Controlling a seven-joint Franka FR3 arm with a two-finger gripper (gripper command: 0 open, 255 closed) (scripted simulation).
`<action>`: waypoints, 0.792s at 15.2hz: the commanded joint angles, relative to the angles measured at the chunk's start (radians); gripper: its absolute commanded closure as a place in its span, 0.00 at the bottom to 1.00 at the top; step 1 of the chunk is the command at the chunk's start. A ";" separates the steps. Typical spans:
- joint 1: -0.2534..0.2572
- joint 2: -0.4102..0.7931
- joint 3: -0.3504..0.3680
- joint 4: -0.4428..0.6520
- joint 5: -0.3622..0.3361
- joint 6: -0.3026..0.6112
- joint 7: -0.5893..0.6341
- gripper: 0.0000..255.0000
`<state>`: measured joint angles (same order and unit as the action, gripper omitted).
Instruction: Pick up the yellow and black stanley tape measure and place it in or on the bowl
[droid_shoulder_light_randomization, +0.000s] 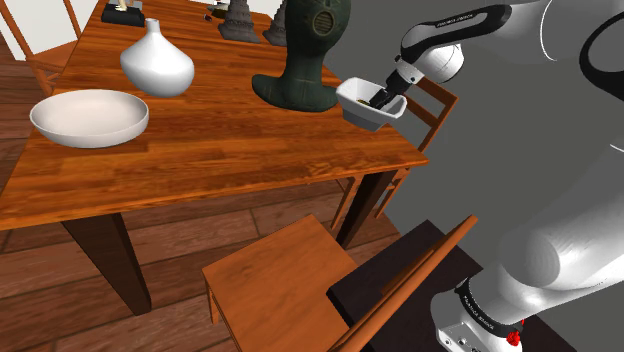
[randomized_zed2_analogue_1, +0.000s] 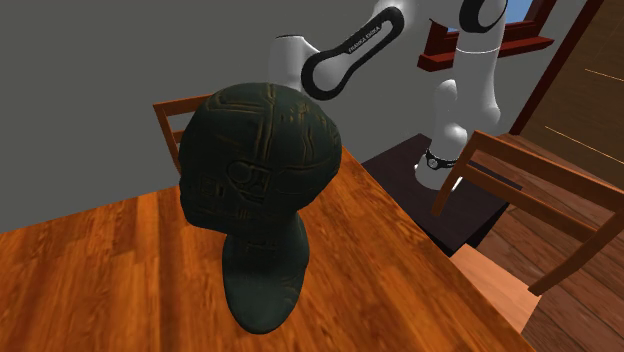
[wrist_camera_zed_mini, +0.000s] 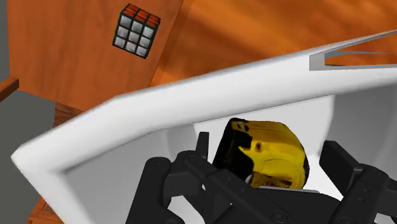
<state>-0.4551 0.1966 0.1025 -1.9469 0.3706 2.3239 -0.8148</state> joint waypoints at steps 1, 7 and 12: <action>0.004 0.017 0.003 -0.005 0.003 0.023 -0.004 0.00; 0.007 0.031 0.006 -0.006 0.006 0.040 -0.005 0.00; 0.007 0.031 0.006 -0.006 0.006 0.040 -0.005 1.00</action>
<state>-0.4486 0.2265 0.1077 -1.9527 0.3758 2.3633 -0.8199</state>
